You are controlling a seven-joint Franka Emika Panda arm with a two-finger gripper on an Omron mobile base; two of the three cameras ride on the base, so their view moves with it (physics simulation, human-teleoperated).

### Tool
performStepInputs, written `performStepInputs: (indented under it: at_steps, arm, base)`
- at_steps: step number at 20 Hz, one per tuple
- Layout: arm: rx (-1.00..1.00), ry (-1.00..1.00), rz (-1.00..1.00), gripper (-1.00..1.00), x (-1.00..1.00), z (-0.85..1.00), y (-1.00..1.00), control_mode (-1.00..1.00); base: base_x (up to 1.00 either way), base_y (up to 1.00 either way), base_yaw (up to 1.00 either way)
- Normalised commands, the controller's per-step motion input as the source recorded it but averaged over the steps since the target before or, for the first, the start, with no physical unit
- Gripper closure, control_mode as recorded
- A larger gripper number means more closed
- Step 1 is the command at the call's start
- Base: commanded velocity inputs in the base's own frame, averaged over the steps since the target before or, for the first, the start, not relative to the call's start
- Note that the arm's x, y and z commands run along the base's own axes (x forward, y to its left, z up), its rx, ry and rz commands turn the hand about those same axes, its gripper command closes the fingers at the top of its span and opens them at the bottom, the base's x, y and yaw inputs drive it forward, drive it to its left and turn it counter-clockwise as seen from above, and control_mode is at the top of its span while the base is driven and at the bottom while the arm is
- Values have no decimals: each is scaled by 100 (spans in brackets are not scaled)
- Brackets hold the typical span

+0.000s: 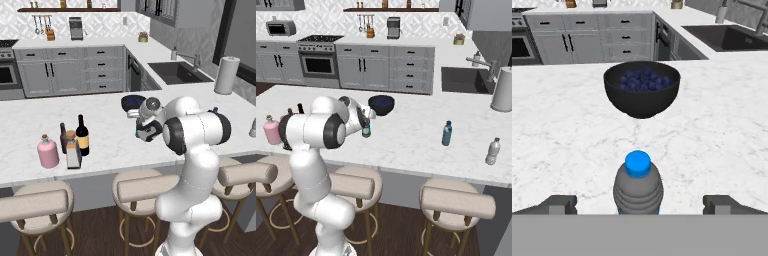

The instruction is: Move the plastic bottles in the middle to the plastics group, and the glass bottles in the middle to the glass group.

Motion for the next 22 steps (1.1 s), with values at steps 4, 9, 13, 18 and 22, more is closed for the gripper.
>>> performStepInputs:
  at_steps: [4,9,13,18,22]
  arm:
    - [0,10,1,-100,24,-10,0,-100]
    - [0,5,2,-100,38,-1,0,-100]
    - [0,2,4,-100,15,-11,-7,-100]
    - [0,3,1,-100,0,-4,-9,-100]
    - [0,1,0,-100,0,-3,-9,-100]
  base:
    - [0,0,0]
    - [0,0,0]
    - [0,0,0]
    - [0,0,0]
    - [0,0,0]
